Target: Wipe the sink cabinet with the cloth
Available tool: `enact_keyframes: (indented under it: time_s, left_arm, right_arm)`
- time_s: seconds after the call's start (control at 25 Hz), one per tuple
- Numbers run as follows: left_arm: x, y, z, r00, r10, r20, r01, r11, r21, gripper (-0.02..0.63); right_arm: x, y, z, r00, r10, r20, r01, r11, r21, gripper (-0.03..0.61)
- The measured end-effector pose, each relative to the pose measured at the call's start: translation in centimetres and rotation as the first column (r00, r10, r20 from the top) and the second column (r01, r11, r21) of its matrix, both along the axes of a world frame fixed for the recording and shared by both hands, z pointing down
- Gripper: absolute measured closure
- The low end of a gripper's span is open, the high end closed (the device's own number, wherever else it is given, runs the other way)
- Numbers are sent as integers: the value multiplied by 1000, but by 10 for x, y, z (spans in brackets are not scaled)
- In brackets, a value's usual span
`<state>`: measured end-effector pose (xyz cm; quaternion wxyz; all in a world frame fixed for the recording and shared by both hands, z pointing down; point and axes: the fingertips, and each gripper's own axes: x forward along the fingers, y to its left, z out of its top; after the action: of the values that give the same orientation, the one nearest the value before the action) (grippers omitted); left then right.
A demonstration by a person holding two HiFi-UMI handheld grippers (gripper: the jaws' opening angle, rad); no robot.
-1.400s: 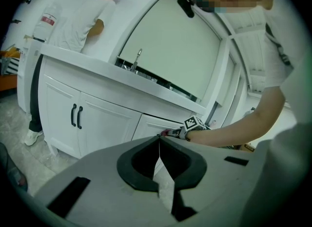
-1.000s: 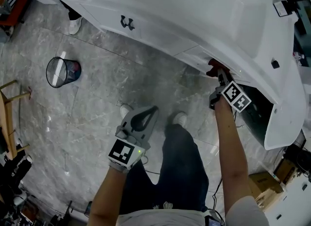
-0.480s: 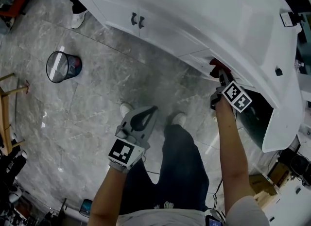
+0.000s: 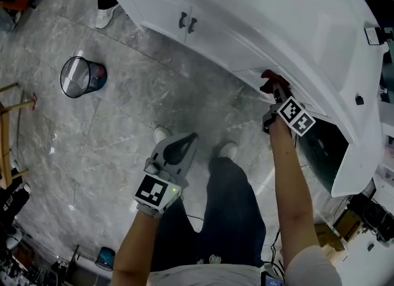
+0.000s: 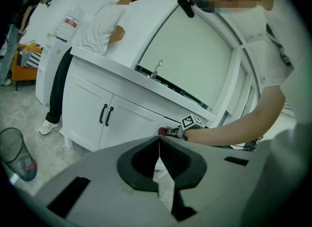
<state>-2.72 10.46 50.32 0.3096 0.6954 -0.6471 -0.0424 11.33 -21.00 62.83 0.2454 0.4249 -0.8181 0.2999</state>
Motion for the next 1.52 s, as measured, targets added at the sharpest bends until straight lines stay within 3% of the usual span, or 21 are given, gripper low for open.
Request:
enact_keyframes:
  time_s: [0.24,0.44,0.52,1.0,1.2,1.52]
  left_arm:
    - [-11,9,6,1000,-19,-6,18,1000,-16,603]
    - [-14,8,10,1000,-20,-4,20,1000,-23,603]
    - [-13,7,10,1000,-15,-4,15,1000,-25,603]
    - [2,-4,7,1000,24,7,-24,999,-25,603]
    - [7,-11,-1,999,42,21,-42,999,-16,603]
    - [17,-36,-48,993,79,91,-82,996,26,603]
  right_arm:
    - [7,0,27,998,55,-5,-55,998,-15,443]
    - [33,-3,50,983,185,12,-184,981,-54,442]
    - [45,-6,54,981,195,2,-195,980,-47,443]
    - [55,-4,57,991,135,-20,-136,990,-39,442]
    - [45,13,45,994,98,46,-93,991,-95,442]
    - [7,66,-36,981,-103,164,114,992,-59,442]
